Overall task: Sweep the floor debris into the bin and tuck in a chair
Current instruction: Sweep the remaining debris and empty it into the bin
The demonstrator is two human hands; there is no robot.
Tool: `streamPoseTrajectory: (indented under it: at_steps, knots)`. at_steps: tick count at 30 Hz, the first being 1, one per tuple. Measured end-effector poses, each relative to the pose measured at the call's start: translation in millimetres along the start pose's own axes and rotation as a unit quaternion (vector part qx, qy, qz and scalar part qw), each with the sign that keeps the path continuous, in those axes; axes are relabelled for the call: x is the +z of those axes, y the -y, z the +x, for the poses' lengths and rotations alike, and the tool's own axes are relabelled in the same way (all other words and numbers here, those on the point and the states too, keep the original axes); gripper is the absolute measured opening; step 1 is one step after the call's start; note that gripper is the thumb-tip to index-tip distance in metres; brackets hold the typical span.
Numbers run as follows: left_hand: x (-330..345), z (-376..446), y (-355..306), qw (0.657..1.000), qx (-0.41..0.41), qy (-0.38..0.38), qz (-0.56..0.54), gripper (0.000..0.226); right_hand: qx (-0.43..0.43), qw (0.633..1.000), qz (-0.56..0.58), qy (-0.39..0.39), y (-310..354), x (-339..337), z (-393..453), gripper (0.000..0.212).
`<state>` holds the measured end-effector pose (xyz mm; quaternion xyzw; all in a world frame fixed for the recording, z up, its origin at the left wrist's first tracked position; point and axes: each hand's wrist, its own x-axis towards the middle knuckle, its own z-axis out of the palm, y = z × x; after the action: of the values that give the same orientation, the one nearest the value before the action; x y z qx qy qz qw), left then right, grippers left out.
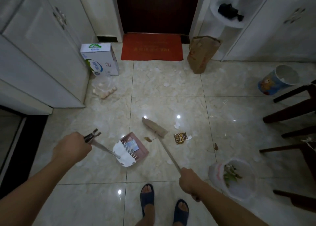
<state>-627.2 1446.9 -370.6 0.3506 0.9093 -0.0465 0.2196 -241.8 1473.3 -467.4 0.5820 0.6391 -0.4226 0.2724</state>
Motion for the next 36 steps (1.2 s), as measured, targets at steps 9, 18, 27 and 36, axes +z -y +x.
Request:
streamPoseTrajectory:
  at_steps: [9,18,27,36]
  knots:
    - [4.4,-8.2,8.9,1.000,-0.002,0.007,-0.011,0.011,-0.036,0.994,0.071,0.078,17.6,-6.7,-64.2,0.017]
    - [5.0,-15.8,5.1,1.000,-0.004,-0.011,-0.008,0.015,-0.026,0.998,0.033,-0.039,12.5,-46.5,-55.4,0.031]
    - [1.9,-16.4,13.4,1.000,-0.002,-0.006,0.002,0.012,0.021,1.000,0.016,-0.009,42.5,-30.3,-12.9,0.032]
    - [1.0,-19.5,10.8,1.000,0.007,-0.003,-0.008,0.011,0.010,0.983,0.149,0.103,30.2,-27.6,-58.6,0.019]
